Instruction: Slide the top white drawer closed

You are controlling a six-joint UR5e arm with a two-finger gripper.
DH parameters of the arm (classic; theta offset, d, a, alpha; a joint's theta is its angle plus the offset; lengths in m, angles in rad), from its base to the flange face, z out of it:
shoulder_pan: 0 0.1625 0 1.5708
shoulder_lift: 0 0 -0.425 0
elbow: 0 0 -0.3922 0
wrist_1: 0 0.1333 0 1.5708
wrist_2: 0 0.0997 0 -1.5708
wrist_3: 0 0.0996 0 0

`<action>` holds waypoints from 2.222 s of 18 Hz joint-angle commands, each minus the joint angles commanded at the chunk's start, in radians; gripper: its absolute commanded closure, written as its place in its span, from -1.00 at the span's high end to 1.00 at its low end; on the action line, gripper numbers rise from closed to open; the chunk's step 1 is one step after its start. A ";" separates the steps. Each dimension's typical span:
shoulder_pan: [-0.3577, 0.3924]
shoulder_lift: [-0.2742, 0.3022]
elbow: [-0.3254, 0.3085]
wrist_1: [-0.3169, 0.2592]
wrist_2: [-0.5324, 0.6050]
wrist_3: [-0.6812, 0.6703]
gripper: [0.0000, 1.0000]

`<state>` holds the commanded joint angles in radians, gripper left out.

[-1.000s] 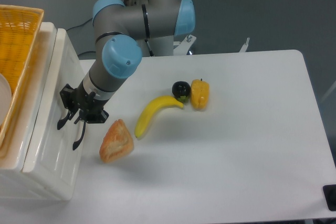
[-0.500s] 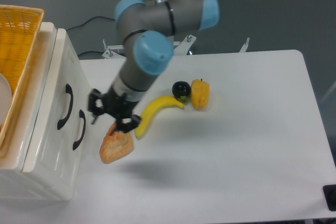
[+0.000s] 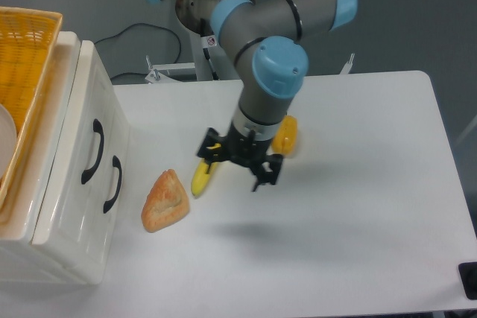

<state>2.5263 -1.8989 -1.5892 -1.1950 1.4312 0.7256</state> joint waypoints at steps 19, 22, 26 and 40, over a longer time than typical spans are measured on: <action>0.278 -0.147 0.089 0.069 0.144 0.770 1.00; 0.310 -0.166 0.112 0.069 0.141 0.830 1.00; 0.350 -0.198 0.138 0.087 0.141 0.902 1.00; 0.390 -0.268 0.189 0.115 0.138 0.902 1.00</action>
<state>2.9161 -2.1673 -1.4006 -1.0801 1.5693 1.6276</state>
